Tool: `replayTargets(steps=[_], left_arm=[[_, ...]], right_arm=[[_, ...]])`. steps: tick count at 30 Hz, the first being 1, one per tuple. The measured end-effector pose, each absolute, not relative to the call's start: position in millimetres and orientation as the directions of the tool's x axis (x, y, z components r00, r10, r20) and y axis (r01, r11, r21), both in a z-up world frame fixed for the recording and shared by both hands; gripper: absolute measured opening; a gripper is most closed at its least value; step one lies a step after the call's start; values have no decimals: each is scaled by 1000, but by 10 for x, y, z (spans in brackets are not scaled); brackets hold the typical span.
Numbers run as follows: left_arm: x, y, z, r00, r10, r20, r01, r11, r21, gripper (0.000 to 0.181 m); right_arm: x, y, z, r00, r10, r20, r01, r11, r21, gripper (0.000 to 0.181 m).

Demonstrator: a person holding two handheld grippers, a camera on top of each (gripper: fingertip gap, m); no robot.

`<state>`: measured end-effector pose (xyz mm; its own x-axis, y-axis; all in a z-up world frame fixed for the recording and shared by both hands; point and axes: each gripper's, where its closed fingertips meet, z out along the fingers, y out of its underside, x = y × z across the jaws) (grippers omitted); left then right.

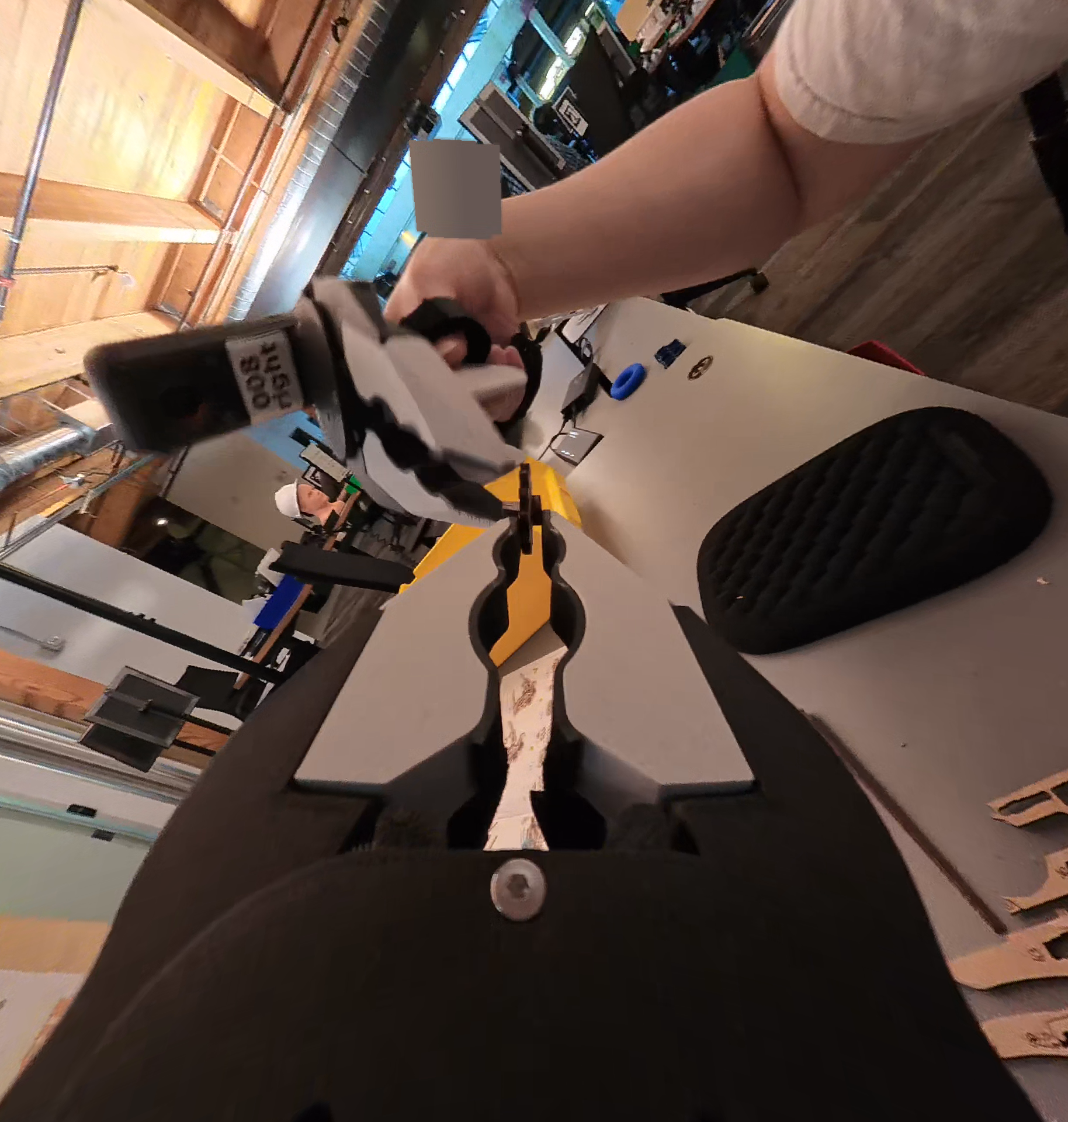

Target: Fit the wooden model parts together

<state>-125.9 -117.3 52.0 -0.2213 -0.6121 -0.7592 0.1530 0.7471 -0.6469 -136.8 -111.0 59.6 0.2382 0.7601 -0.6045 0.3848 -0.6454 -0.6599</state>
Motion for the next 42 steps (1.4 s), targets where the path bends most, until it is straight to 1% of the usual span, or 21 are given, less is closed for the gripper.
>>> replayTargets(steps=[1, 2, 3, 4, 5, 6, 7, 8, 9, 13, 14, 16, 18, 23, 29, 32, 34, 35, 39, 42], left_arm=[[-1267, -1153, 523, -219, -611, -761, 151, 749, -645, 4], [-1276, -1128, 533, -212, -613, -761, 149, 750, -645, 4], [-1287, -1109, 546, -208, -617, -759, 149, 747, -648, 4], [-1301, -1100, 564, -210, -626, -751, 153, 738, -657, 4], [-1315, -1094, 589, -208, -635, -744, 160, 728, -667, 4], [-1328, -1087, 616, -204, -642, -739, 168, 721, -673, 4], [-1340, -1082, 634, -202, -647, -735, 174, 715, -677, 4], [-1348, -1071, 648, -198, -650, -734, 174, 713, -679, 4], [-1355, -1061, 661, -192, -652, -733, 175, 713, -679, 4], [-1376, -1079, 687, -203, -667, -717, 189, 692, -697, 4], [-1377, -1088, 685, -215, -674, -707, 188, 682, -707, 4], [-1378, -1102, 698, -223, -686, -693, 192, 666, -721, 4], [-1381, -1128, 684, -242, -686, -686, 190, 659, -727, 4], [-1387, -1108, 730, -193, -669, -718, 186, 693, -696, 8], [-1369, -1105, 685, -209, -646, -735, 111, 731, -674, 5], [-1349, -1100, 668, -203, -638, -742, 90, 743, -663, 12], [-1340, -1117, 652, -210, -634, -744, 83, 747, -660, 10], [-1339, -1124, 652, -209, -630, -748, 83, 750, -656, 5], [-1334, -1128, 633, -217, -619, -755, 67, 762, -645, 4], [-1327, -1131, 620, -221, -614, -758, 62, 767, -639, 3]], right_arm=[[-1357, -1120, 616, 228, 788, -572, 391, -612, -688, 18], [-1334, -1116, 636, 223, 828, -515, 399, -560, -726, 21], [-1309, -1076, 666, 231, 878, -419, 400, -478, -782, 26], [-1281, -1017, 708, 251, 927, -280, 394, -361, -845, 27], [-1259, -944, 770, 283, 953, -103, 382, -211, -900, 29], [-1255, -917, 843, 307, 948, 85, 372, -37, -928, 31], [-1278, -969, 901, 303, 918, 254, 366, 134, -921, 32], [-1314, -1045, 919, 291, 875, 387, 371, 270, -889, 27], [-1340, -1089, 887, 289, 832, 473, 397, 346, -850, 24], [-1414, -1083, 779, 320, 699, 640, 487, 458, -744, 23], [-1422, -1063, 756, 318, 673, 668, 516, 468, -717, 22], [-1433, -1022, 690, 302, 648, 700, 571, 465, -677, 11], [-1446, -1010, 660, 291, 639, 712, 591, 465, -659, 0], [-1426, -1015, 694, 325, 639, 697, 563, 461, -686, 0], [-1411, -1023, 681, 312, 630, 711, 591, 457, -664, 0], [-1400, -1018, 662, 306, 640, 705, 612, 435, -661, 0], [-1411, -1031, 664, 300, 642, 706, 615, 436, -657, 0], [-1414, -1029, 658, 299, 645, 704, 620, 430, -657, 0], [-1410, -1031, 638, 278, 642, 714, 644, 427, -635, 0], [-1403, -1035, 628, 274, 662, 698, 651, 407, -641, 0]])
